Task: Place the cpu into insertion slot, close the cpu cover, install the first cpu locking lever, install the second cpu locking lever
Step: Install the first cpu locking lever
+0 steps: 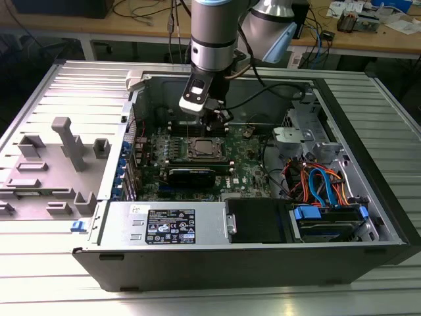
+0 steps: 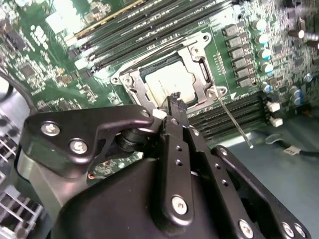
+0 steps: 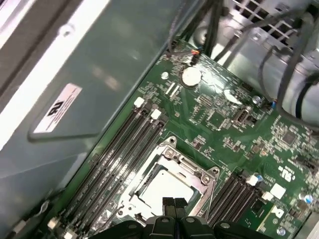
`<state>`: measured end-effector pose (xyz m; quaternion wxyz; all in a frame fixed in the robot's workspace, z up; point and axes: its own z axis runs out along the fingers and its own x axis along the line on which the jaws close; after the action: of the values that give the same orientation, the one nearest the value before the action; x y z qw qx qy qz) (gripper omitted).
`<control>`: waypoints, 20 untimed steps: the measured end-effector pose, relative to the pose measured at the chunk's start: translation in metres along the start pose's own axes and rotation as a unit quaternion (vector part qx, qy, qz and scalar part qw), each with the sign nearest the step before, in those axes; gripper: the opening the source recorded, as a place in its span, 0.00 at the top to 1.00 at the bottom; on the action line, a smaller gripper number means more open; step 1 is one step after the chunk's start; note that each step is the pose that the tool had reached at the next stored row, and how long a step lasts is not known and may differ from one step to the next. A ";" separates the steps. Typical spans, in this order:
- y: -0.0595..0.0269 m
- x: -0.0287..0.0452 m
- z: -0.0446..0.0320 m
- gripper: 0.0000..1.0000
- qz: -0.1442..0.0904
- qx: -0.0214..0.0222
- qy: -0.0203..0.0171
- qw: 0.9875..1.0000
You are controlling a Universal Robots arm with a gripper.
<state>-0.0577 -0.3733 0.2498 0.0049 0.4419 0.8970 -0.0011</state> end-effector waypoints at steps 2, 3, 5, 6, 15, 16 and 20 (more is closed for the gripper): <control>0.0000 0.0000 0.0000 0.89 -0.020 0.000 0.000 1.000; 0.0000 0.0000 0.0001 0.89 -0.032 0.000 0.000 1.000; 0.0000 0.0000 0.0001 0.89 -0.053 0.000 0.000 0.999; 0.0000 0.0000 0.0001 0.89 -0.061 0.000 0.000 0.998; 0.0000 0.0000 0.0001 0.89 -0.162 -0.001 0.000 0.987; 0.0000 0.0000 0.0001 0.89 -0.173 -0.002 0.000 0.985; -0.0001 0.0001 0.0003 0.89 -0.249 -0.002 0.000 0.969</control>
<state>-0.0578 -0.3733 0.2495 0.0051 0.2047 0.9788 0.0000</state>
